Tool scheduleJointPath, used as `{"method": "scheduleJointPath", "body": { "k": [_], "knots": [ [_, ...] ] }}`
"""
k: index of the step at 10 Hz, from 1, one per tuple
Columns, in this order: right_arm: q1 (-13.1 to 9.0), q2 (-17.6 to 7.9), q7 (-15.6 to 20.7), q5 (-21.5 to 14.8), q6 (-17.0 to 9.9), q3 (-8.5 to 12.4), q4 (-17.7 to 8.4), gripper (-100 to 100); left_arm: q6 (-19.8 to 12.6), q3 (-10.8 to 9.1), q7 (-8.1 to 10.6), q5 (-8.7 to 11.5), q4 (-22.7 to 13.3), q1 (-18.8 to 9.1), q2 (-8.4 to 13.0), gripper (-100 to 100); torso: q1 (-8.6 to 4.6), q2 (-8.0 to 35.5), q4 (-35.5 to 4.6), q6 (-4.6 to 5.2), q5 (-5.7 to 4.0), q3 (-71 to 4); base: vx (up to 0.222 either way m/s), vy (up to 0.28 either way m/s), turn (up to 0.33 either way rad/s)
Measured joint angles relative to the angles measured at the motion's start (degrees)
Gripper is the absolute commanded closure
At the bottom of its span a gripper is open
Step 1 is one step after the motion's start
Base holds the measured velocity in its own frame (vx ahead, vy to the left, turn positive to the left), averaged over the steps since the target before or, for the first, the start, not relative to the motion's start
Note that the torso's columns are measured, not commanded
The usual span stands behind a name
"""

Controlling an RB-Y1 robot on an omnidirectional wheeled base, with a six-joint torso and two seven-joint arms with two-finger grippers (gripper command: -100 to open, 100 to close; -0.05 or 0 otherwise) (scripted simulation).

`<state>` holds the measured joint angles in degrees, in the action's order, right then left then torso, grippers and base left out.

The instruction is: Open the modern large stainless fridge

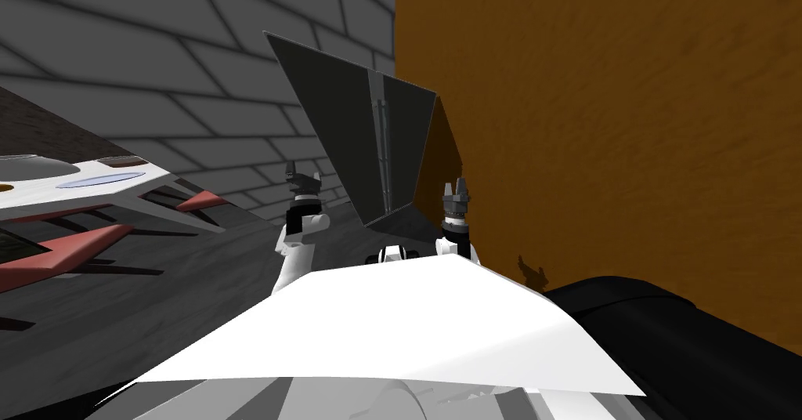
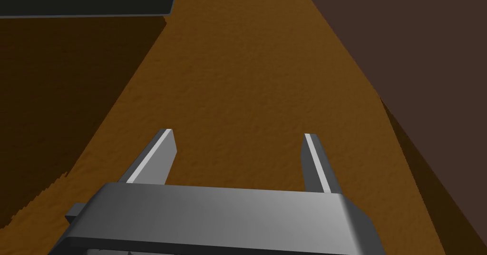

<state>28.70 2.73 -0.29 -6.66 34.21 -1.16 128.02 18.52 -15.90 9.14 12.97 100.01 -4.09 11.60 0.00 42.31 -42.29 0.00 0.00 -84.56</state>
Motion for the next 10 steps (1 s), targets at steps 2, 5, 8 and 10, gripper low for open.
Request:
{"method": "scheduleJointPath", "body": {
  "k": [2,5,8,10],
  "knots": [
    [0.0,0.0,0.0,0.0,0.0,0.0,0.0,0,-0.6,-1.29,0.3,0.9,-3.0,-3.2,0.1,-100,-0.02,0.0,0.0,0.0,-0.01,0.0,0.025,-0.012,0.023],
    [0.0,0.0,0.0,0.0,0.0,0.0,0.0,0,-2.1,-3.27,0.43,2.2,-7.8,-8.7,-0.1,-100,-0.01,0.0,0.0,-0.01,0.0,0.0,0.022,-0.012,0.023],
    [0.0,0.0,0.0,0.0,0.0,0.0,0.0,0,-3.1,-4.87,0.98,3.5,-11.8,-12.8,0.2,-100,-0.01,0.0,0.0,0.0,-0.01,0.0,0.024,-0.02,0.026],
    [0.0,0.0,0.0,0.0,0.0,0.0,0.0,0,-4.3,-6.13,1.19,4.4,-15.2,-16.5,0.4,-100,-0.01,0.0,0.0,0.0,-0.01,0.0,0.022,-0.023,0.025]
  ]
}}
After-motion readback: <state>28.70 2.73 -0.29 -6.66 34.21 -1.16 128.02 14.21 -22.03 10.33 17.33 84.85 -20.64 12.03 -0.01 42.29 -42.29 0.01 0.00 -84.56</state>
